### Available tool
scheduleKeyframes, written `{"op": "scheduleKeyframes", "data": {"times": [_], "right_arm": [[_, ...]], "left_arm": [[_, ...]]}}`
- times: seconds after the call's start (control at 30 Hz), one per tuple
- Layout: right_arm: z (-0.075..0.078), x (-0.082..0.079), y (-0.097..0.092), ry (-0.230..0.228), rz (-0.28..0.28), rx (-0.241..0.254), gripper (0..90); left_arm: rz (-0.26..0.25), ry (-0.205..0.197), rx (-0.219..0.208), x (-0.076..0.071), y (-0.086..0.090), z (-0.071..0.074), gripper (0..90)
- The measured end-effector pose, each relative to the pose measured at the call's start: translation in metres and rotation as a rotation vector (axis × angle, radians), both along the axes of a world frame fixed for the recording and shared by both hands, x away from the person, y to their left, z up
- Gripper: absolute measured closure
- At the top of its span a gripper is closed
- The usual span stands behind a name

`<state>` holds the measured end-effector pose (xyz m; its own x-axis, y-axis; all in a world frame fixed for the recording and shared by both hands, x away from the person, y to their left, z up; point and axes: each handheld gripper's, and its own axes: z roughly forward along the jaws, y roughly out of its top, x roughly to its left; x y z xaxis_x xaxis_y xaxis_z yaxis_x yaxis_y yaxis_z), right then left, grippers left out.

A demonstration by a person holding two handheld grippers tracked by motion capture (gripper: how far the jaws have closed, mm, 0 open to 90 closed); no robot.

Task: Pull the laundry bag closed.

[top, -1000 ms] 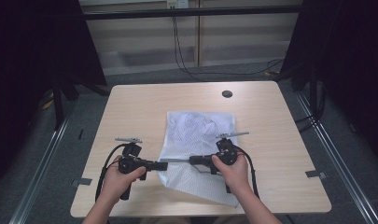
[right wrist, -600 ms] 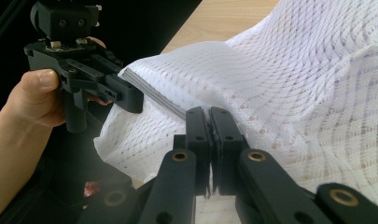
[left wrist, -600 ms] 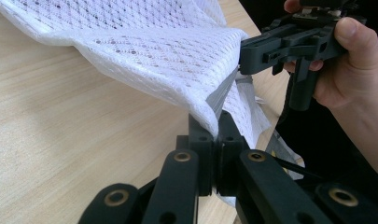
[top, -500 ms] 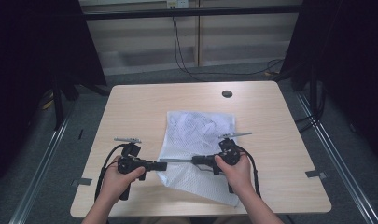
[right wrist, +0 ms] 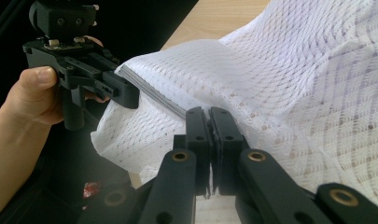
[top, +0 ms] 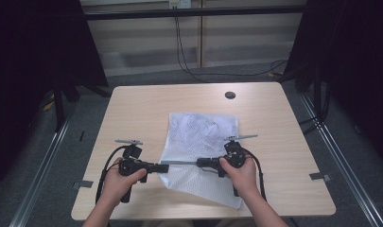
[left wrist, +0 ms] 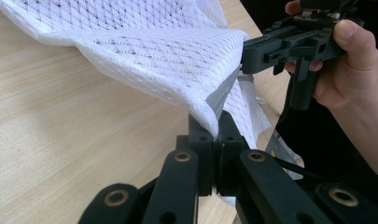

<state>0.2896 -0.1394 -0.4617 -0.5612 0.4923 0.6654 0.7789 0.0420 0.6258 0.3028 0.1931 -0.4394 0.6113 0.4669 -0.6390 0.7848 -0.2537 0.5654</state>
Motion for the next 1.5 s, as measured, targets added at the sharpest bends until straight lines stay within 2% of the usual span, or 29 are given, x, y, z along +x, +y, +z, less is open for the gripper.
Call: {"op": "scheduleKeyframes", "data": {"times": [0.07, 0.1, 0.17, 0.2, 0.23, 0.3, 0.4, 0.43, 0.5, 0.7, 0.8, 0.87, 1.03, 1.1, 1.33, 1.43, 1.5], "right_arm": [[0.000, 0.000, 0.000, -0.004, -0.004, -0.009, 87.8], [0.000, -0.001, -0.002, 0.001, -0.005, -0.008, 87.8], [0.000, -0.001, -0.004, 0.009, -0.010, 0.008, 87.8], [-0.001, -0.001, -0.005, 0.001, -0.008, -0.003, 87.8], [0.000, -0.001, -0.005, 0.001, -0.007, -0.013, 87.8], [-0.001, -0.001, -0.006, 0.006, -0.010, -0.001, 87.8], [-0.001, -0.002, -0.007, 0.001, -0.006, -0.001, 87.8], [-0.001, -0.002, -0.008, -0.002, -0.009, -0.015, 87.8], [-0.002, -0.002, -0.012, -0.002, -0.013, -0.005, 87.8], [-0.001, -0.004, -0.016, 0.009, -0.021, 0.001, 87.8], [-0.002, -0.004, -0.016, -0.003, -0.017, -0.005, 87.8], [-0.002, -0.004, -0.019, 0.001, -0.027, -0.013, 87.8], [-0.003, -0.005, -0.028, 0.001, -0.044, -0.014, 87.8], [-0.002, -0.005, -0.029, 0.005, -0.047, -0.019, 87.8], [-0.002, -0.006, -0.031, 0.005, -0.046, -0.016, 87.8], [-0.003, -0.006, -0.033, 0.002, -0.052, -0.021, 87.8], [-0.003, -0.006, -0.034, 0.005, -0.054, -0.019, 87.7]], "left_arm": [[0.004, -0.007, 0.002, 0.001, 0.001, 0.000, 88.3], [0.007, 0.006, -0.004, 0.000, 0.002, 0.001, 88.3], [0.000, 0.002, -0.001, 0.000, 0.001, 0.000, 88.3], [0.003, 0.006, -0.001, -0.001, -0.001, 0.000, 88.3], [0.001, 0.003, 0.001, 0.000, -0.001, 0.000, 88.2], [-0.005, -0.008, 0.005, 0.000, 0.000, 0.000, 88.3], [-0.002, -0.001, 0.003, 0.000, 0.000, 0.000, 88.2], [0.005, -0.001, 0.002, 0.000, 0.001, 0.001, 88.3], [0.009, 0.007, -0.010, 0.000, 0.002, 0.001, 88.2], [0.002, 0.003, -0.003, 0.000, -0.001, 0.001, 88.3], [0.000, -0.003, 0.009, 0.000, 0.000, 0.000, 88.3], [0.009, 0.007, 0.004, 0.000, 0.002, 0.001, 88.3], [0.013, 0.001, 0.003, 0.000, 0.005, -0.001, 88.2], [0.008, 0.009, -0.001, 0.000, 0.003, -0.001, 88.2], [0.009, 0.000, 0.008, 0.000, 0.003, -0.001, 88.2], [0.013, 0.004, -0.002, 0.000, 0.004, -0.002, 88.2], [0.002, -0.003, 0.011, 0.001, 0.003, -0.003, 88.2]]}}
